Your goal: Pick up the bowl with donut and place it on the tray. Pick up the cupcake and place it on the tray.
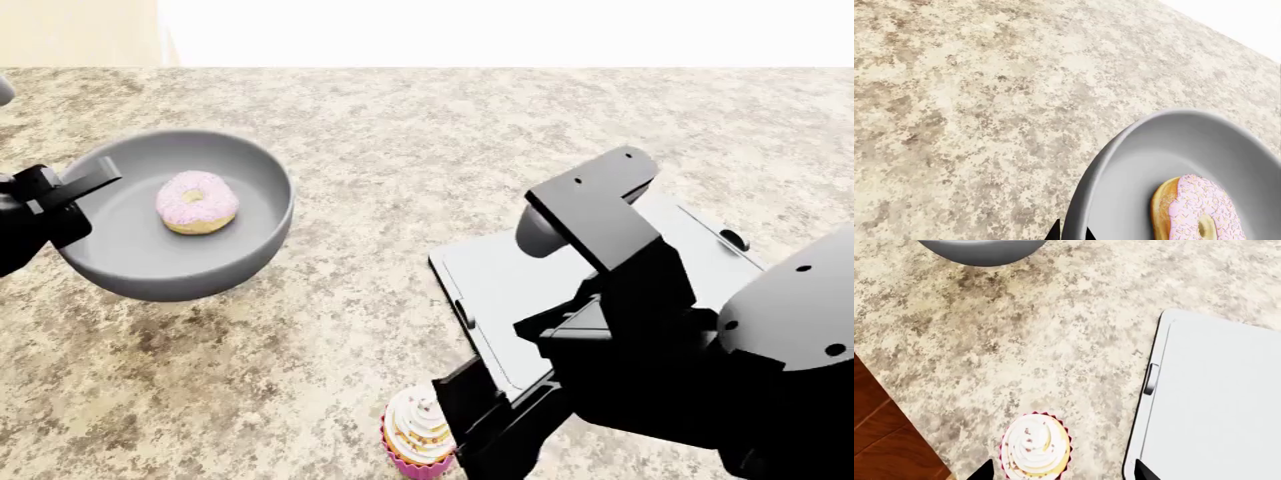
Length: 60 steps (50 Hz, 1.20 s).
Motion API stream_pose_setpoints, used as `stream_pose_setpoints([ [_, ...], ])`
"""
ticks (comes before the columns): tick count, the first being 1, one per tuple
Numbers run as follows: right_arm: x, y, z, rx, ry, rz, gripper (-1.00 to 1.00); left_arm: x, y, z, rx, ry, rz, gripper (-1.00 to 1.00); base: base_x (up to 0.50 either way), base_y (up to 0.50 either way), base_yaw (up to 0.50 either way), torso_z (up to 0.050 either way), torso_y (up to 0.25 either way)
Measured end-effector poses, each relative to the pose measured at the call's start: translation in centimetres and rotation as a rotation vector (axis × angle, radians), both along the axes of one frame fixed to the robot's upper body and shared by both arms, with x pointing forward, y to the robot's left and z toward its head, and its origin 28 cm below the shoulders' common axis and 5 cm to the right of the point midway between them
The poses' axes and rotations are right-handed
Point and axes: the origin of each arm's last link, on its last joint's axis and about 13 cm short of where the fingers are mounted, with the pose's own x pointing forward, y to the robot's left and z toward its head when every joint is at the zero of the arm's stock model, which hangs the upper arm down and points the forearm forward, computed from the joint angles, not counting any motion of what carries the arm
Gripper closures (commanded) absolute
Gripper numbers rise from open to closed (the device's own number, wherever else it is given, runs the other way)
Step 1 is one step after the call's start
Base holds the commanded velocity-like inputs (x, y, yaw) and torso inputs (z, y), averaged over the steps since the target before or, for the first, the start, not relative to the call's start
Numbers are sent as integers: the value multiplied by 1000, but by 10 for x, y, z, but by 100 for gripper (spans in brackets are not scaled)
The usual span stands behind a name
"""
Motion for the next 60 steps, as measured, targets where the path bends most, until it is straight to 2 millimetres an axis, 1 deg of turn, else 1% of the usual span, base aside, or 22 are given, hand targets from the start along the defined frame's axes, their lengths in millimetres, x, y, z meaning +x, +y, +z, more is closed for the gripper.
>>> stream_pose_setpoints([
  [9, -2, 7, -9, -46, 8, 22, -100, 1, 0, 0, -2, -4, -2, 100, 0, 0, 0, 0, 1],
  [16, -2, 12, -11, -65, 4, 42, -100, 1, 0, -1, -4, -6, -4, 100, 0, 0, 0, 0, 0],
  [25, 5, 17, -16, -82, 3, 52, -100, 1, 0, -1, -4, -8, -3, 100, 0, 0, 0, 0, 0],
  [34, 12, 21, -26, -94, 19, 64, -100, 0, 1, 0, -4, -12, -1, 100, 0, 0, 0, 0, 1],
  [46, 10, 30, -34, -98, 33, 123, -100, -1, 2, 1, -4, -17, 3, 100, 0, 0, 0, 0, 0],
  [60, 15, 32, -45, -102, 57, 130, -100, -2, 2, 1, -3, -20, 3, 100, 0, 0, 0, 0, 1],
])
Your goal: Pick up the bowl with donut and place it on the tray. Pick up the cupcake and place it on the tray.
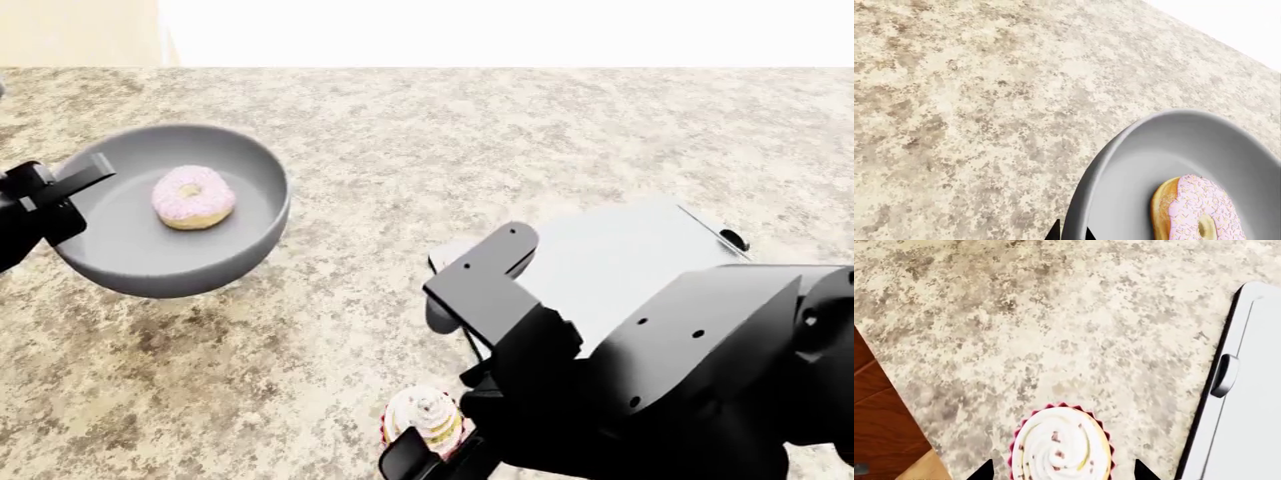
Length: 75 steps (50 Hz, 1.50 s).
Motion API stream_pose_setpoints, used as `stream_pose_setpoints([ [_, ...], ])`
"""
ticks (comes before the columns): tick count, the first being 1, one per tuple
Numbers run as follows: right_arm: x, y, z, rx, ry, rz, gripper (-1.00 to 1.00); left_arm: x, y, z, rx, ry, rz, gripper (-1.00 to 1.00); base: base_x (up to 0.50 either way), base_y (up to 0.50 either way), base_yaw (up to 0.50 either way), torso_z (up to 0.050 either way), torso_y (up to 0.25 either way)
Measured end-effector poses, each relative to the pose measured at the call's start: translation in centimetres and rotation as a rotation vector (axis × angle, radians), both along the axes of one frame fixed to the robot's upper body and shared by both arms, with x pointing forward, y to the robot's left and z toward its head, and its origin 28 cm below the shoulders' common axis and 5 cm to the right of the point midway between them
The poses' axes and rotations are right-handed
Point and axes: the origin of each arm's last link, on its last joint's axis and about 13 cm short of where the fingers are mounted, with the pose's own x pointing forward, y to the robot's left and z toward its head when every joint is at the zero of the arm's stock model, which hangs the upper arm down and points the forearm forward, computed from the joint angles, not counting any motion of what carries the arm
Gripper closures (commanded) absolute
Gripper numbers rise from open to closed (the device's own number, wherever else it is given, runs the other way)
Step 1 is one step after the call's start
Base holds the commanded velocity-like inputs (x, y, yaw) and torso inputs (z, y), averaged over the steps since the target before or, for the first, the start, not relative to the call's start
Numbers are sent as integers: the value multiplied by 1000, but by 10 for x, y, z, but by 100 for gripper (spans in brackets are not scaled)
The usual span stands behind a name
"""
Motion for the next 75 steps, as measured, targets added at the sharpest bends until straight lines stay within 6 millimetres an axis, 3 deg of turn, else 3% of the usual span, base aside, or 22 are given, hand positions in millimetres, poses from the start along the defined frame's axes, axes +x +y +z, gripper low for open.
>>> stream_pose_setpoints([
  [22, 7, 3, -17, -13, 47, 9, -100, -1, 1, 1, 2, -4, 2, 100, 0, 0, 0, 0, 0],
  [23, 7, 3, -18, -16, 51, 9, 100, -1, 1, 1, 2, -5, 2, 100, 0, 0, 0, 0, 0],
  [47, 9, 1, -14, -28, 29, -20, 100, -2, 0, 3, 4, -15, 2, 100, 0, 0, 0, 0, 0],
  [65, 7, -9, 32, 30, -112, -95, 100, 2, -6, 12, 24, -29, -39, 100, 0, 0, 0, 0, 0],
  [75, 15, -22, 47, 42, -142, -198, 100, 6, -12, 17, 37, -33, -72, 100, 1, 0, 0, 0, 0],
])
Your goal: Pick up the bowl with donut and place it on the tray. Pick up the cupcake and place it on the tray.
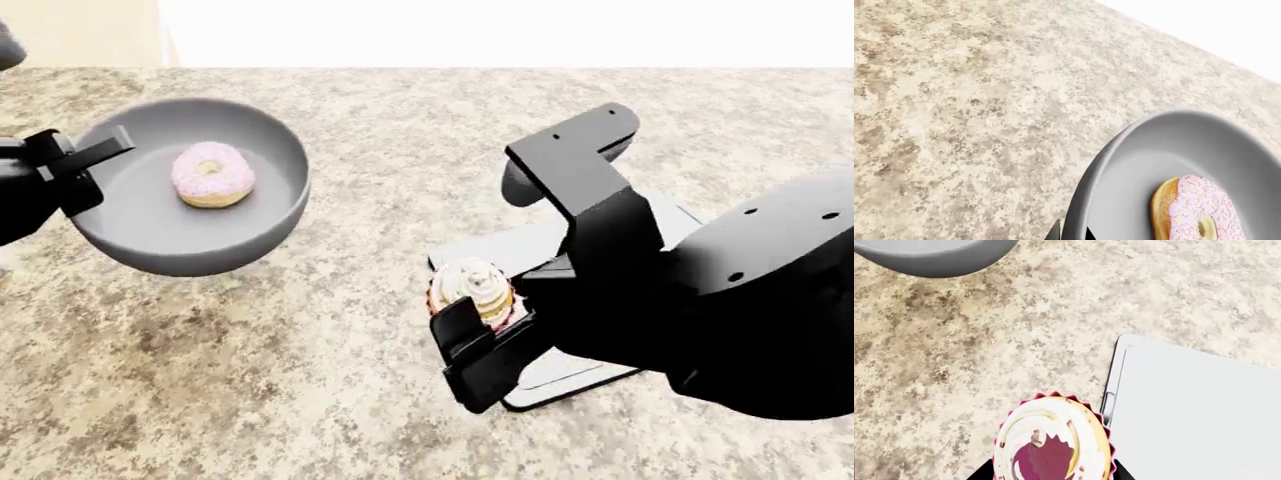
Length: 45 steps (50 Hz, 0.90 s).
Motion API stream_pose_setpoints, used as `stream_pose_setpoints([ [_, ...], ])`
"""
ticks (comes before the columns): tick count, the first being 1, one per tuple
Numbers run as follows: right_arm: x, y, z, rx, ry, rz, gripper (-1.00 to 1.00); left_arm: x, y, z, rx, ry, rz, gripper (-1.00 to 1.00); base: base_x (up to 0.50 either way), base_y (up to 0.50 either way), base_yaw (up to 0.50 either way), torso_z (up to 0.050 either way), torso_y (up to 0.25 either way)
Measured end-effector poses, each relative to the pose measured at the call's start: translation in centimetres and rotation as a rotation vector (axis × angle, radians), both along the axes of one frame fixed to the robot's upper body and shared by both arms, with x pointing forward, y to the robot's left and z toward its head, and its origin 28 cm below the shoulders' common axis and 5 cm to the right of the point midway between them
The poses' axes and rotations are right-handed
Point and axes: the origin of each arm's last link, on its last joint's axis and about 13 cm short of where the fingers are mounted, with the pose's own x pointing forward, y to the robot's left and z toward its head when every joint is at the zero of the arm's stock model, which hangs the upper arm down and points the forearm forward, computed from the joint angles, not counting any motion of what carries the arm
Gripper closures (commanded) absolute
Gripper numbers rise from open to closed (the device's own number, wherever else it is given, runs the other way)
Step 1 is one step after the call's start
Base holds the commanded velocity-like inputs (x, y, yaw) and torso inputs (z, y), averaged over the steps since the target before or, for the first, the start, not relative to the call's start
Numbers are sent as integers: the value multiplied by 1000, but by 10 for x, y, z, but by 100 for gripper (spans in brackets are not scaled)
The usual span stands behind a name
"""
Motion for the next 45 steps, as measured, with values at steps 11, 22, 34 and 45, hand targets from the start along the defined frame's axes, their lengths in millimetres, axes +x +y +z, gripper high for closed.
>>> stream_pose_setpoints([
  [11, 11, -21, 11, 25, -17, -140, 100, 6, -6, 4, 5, -7, -38, 100, 0, 0, 0, 0, 0],
  [22, 24, -44, 16, 51, -20, -310, 100, 8, -8, 5, 5, -12, -53, 100, 0, 0, 0, 0, 0],
  [34, 34, -65, 17, 49, -24, -464, 100, 8, -9, 5, 4, -14, -56, 100, 0, 0, 0, 0, 1],
  [45, 36, -80, 19, 46, -32, -567, 100, 6, -9, 5, 2, -16, -54, 100, 0, 0, 0, 0, 0],
])
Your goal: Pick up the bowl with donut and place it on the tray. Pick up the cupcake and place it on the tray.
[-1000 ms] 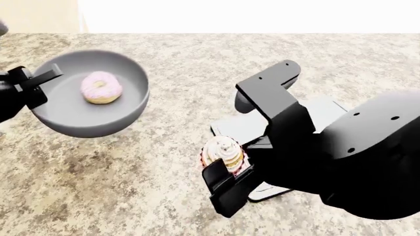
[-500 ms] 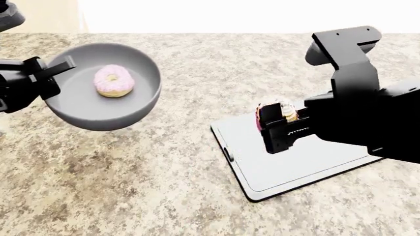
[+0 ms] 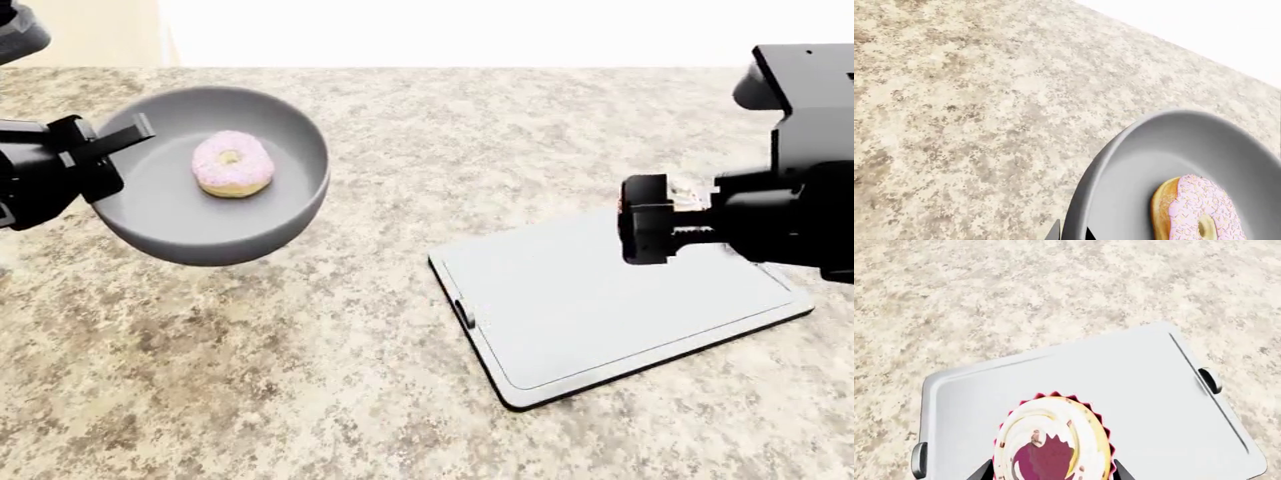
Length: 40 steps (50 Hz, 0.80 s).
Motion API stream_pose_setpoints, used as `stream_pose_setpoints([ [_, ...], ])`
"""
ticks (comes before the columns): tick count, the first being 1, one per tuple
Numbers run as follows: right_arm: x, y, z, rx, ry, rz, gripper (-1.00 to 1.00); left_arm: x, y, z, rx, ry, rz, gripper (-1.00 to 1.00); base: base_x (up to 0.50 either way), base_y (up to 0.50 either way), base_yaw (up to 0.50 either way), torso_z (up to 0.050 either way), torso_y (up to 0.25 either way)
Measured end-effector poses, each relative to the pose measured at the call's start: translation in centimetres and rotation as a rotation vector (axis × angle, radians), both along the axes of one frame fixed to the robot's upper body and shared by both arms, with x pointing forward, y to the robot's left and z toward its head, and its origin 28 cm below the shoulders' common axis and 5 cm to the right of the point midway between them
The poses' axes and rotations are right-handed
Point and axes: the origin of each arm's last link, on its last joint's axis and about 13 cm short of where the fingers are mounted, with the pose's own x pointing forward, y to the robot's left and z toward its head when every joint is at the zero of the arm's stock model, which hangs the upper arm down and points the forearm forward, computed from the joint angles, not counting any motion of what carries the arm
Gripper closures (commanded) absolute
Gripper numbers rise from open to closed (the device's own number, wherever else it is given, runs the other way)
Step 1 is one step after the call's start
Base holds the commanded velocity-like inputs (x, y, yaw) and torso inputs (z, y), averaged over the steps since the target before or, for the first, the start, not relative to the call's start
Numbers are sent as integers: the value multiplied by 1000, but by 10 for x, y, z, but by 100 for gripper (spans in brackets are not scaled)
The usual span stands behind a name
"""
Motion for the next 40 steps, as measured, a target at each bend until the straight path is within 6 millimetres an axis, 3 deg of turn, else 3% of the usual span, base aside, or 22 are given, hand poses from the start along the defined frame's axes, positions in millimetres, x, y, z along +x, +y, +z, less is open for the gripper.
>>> stream_pose_setpoints([
  [28, -6, -27, -9, -40, 55, -162, 100, -1, 0, 2, -4, -8, 0, 100, 0, 0, 0, 0, 1],
  [40, 6, -33, -13, -52, 47, -217, 100, 0, -1, 3, -2, -9, -4, 100, 0, 0, 0, 1, 0],
])
